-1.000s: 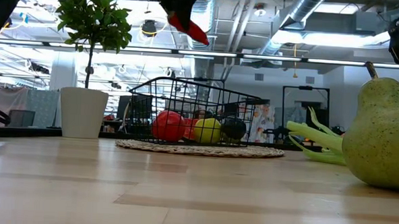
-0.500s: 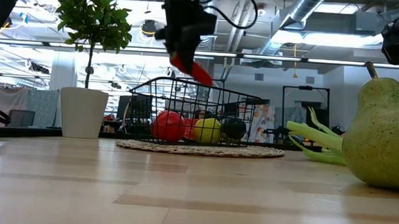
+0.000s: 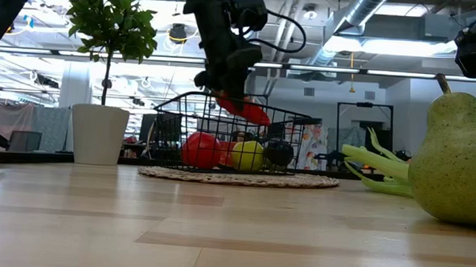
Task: Build produce basket
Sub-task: Put the red chili pepper into the wire basket
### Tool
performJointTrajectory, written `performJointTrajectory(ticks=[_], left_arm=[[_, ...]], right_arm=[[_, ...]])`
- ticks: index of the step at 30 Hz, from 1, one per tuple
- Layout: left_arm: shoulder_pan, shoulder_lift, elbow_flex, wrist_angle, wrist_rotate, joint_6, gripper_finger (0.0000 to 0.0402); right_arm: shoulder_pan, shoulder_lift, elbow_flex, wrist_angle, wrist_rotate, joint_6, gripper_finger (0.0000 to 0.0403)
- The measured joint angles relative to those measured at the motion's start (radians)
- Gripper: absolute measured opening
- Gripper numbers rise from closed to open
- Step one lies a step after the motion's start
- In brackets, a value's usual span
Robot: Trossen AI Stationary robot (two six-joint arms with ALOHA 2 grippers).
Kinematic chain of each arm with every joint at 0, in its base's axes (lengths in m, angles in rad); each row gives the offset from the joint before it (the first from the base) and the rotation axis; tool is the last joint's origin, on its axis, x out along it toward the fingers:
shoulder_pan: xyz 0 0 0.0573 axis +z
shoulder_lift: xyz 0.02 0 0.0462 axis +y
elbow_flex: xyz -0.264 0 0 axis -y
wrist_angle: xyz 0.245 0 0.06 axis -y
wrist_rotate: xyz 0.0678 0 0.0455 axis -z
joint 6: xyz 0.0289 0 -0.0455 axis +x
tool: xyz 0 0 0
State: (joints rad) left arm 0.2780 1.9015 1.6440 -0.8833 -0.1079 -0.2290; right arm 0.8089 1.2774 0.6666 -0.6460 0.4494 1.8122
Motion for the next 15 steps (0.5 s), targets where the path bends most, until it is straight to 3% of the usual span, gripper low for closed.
performJointTrajectory(ticks=[9, 15], left_arm=[[0.007, 0.000, -0.016, 0.037, 0.053, -0.007, 0.0119], [0.007, 0.000, -0.016, 0.046, 0.053, -0.017, 0.0178]], right_arm=[[0.000, 0.000, 0.000, -0.005, -0.003, 0.021, 0.0291], [0.000, 0.000, 0.000, -0.005, -0.003, 0.021, 0.0291]])
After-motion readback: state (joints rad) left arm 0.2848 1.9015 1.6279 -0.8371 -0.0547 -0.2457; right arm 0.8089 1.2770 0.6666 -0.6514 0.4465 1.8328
